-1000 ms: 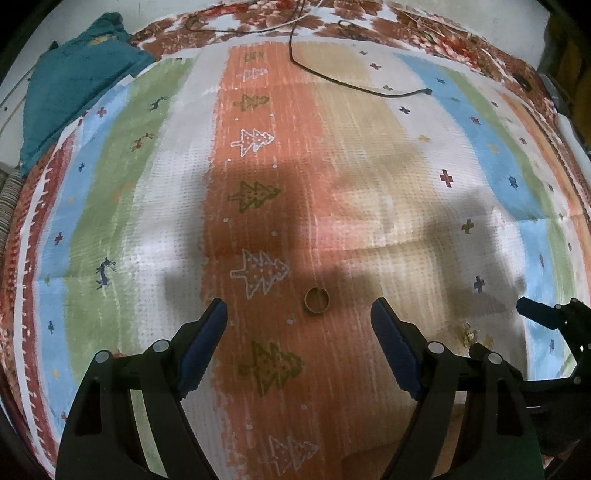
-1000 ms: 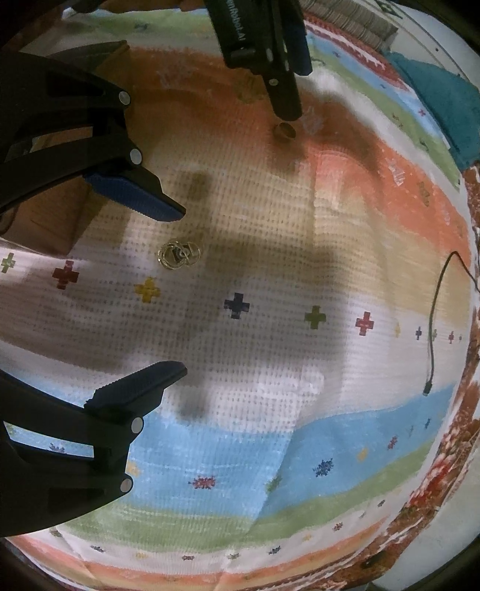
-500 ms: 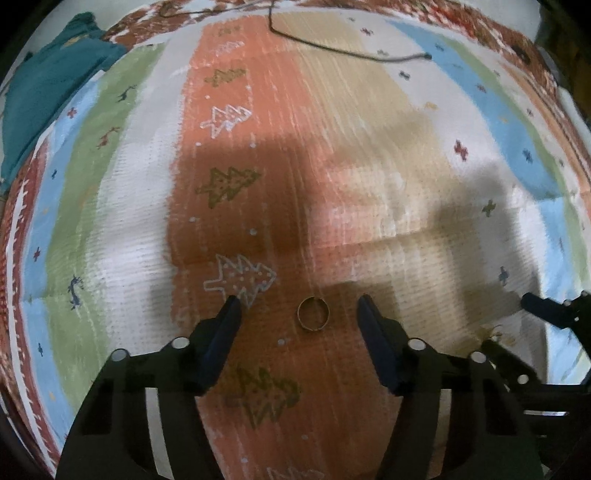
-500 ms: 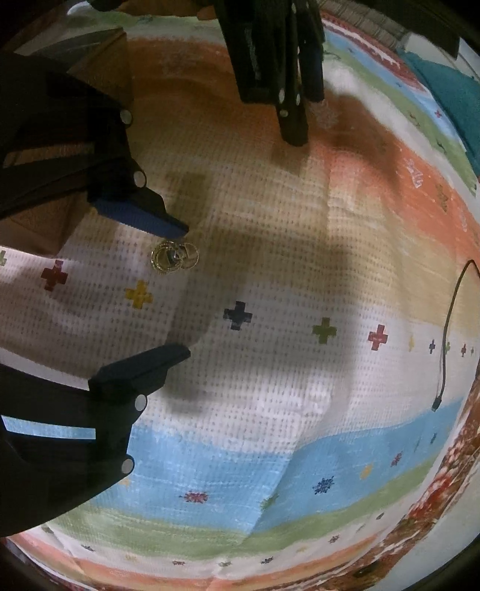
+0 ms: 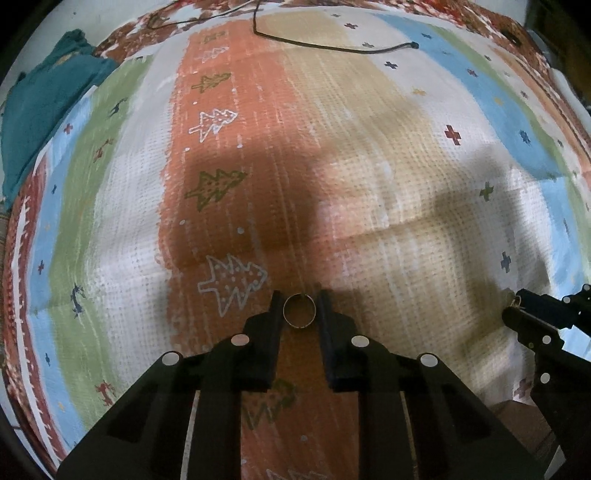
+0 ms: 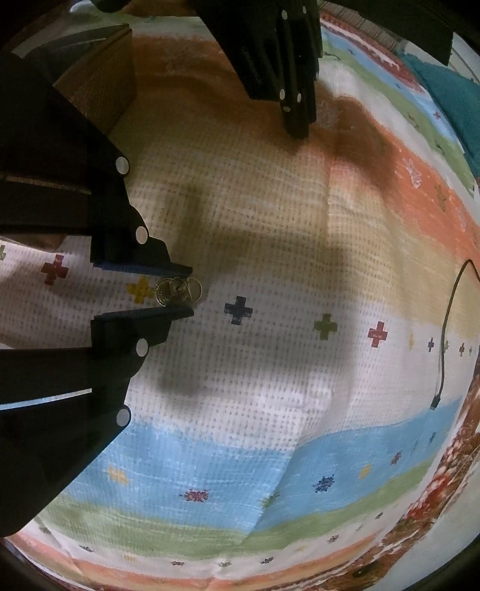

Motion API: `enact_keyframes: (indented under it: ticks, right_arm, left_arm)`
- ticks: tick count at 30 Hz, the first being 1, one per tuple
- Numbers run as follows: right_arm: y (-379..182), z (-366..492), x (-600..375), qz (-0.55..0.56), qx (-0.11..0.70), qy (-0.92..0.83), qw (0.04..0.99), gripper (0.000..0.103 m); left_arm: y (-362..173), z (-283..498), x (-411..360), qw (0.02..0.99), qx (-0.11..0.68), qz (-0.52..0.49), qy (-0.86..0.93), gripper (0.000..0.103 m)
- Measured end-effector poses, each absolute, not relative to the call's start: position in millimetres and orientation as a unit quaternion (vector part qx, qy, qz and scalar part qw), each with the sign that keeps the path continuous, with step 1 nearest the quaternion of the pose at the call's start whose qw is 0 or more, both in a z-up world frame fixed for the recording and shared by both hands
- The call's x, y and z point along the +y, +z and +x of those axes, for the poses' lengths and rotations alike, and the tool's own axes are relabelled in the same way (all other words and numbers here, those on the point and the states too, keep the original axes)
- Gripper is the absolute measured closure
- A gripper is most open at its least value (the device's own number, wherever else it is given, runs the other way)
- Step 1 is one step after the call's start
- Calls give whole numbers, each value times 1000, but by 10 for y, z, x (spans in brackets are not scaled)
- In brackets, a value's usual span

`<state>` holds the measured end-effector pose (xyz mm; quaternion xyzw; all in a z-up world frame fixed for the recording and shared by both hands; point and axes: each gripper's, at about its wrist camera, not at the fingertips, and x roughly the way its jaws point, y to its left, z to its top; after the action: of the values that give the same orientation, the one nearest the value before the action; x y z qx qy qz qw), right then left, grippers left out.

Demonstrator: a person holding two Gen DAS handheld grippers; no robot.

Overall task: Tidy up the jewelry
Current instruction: 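Grasp the gold ring with the left tool while the right tool grasps the gold charm, then carry the ring and charm over the silver tin with both tools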

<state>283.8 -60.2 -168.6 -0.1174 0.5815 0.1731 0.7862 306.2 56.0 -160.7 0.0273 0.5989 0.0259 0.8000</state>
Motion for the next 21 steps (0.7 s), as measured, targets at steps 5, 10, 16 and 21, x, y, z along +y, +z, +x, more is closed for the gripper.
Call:
enact_keyframes:
  ticks: [5, 10, 16, 21]
  right_arm:
    - [-1628, 2790, -674, -116, 576, 180, 789, 87]
    - [-1508, 2707, -699, -112, 564, 184, 797, 87]
    - [-1277, 2588, -754, -103, 536, 181, 818, 87]
    - [-1115, 2505, -784, -91, 515, 185, 832, 87]
  left_arm:
    - [-1484, 2986, 572, 807, 589, 19, 32, 85]
    - [-1335, 2890, 589, 818, 575, 6, 34, 85]
    - [-1129, 2737, 490, 827, 561, -8, 28, 85]
    - [-947, 2629, 396, 839, 544, -13, 16, 85]
